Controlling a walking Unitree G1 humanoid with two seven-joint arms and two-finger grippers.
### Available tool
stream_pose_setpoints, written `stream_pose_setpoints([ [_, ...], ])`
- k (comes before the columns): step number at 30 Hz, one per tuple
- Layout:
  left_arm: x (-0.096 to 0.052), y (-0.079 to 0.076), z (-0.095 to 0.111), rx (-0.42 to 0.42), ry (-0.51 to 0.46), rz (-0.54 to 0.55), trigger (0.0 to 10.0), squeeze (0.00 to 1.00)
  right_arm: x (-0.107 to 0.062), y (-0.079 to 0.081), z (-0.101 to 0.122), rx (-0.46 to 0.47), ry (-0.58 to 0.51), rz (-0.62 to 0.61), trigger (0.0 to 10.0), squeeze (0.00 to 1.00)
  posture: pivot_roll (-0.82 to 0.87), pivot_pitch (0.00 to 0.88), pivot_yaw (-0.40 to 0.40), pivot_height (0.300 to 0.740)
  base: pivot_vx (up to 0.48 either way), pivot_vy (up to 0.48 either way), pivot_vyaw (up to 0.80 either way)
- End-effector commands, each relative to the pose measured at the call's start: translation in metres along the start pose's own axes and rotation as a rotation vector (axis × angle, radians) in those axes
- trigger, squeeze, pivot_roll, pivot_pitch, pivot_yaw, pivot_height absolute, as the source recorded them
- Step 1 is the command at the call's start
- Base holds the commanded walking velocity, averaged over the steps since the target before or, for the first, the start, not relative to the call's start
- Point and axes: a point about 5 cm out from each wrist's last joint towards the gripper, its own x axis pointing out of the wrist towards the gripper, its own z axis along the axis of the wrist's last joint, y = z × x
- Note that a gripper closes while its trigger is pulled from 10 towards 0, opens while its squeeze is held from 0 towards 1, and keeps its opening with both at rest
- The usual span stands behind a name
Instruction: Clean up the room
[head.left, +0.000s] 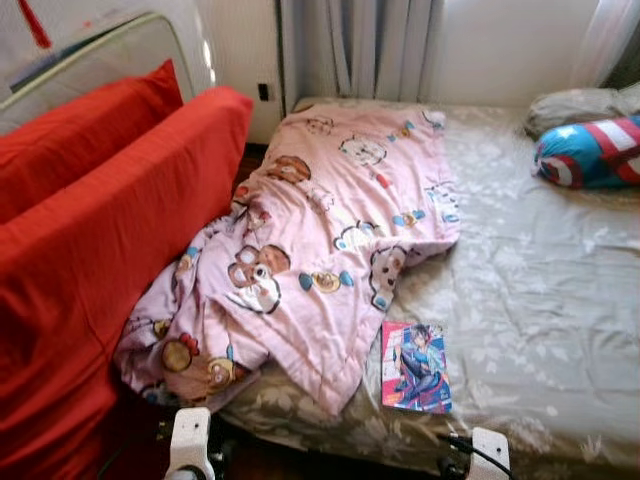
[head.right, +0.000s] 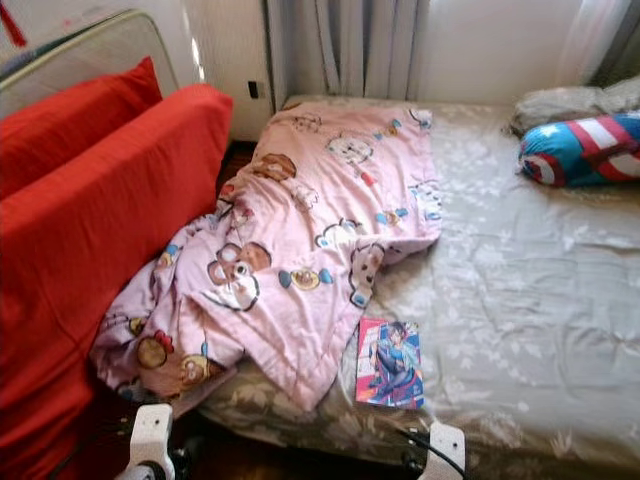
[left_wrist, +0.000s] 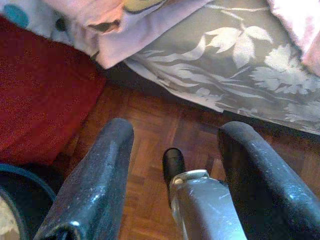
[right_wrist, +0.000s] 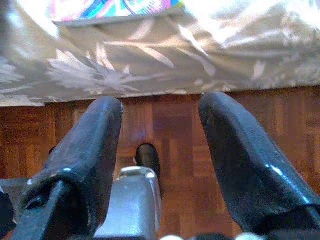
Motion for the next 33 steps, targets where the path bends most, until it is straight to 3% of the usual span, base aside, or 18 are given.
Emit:
stream_pose_setpoints([
  [1,-0.0028,0.0037,-0.0086,-0.017,0.026,0.015,10.0,0.0,-0.0006,-0.0004,-0.0019,0.007,-0.001,-0.006,10.0,0.0,0.02,0.035,0.001,0.74,0.0,0.0,0.0],
  [11,-0.0031,0.0055,-0.0082,-0.019,0.02,0.019,10.0,0.0,-0.0005,-0.0006,-0.0014,0.018,-0.004,-0.009,10.0,0.0,0.03,0.035,0.001,0.74,0.0,0.0,0.0],
  [16,-0.0031,0.0047,-0.0087,-0.019,0.022,0.016,10.0,0.0,-0.0006,-0.0004,-0.0023,0.005,0.003,-0.005,10.0,0.0,0.03,0.036,0.0,0.74,0.0,0.0,-0.67],
  [33,-0.0035,0.0045,-0.0099,-0.022,0.025,0.016,10.0,0.0,-0.001,-0.0011,-0.0023,0.014,-0.007,-0.004,10.0,0.0,0.03,0.037,-0.001,0.74,0.0,0.0,0.0],
])
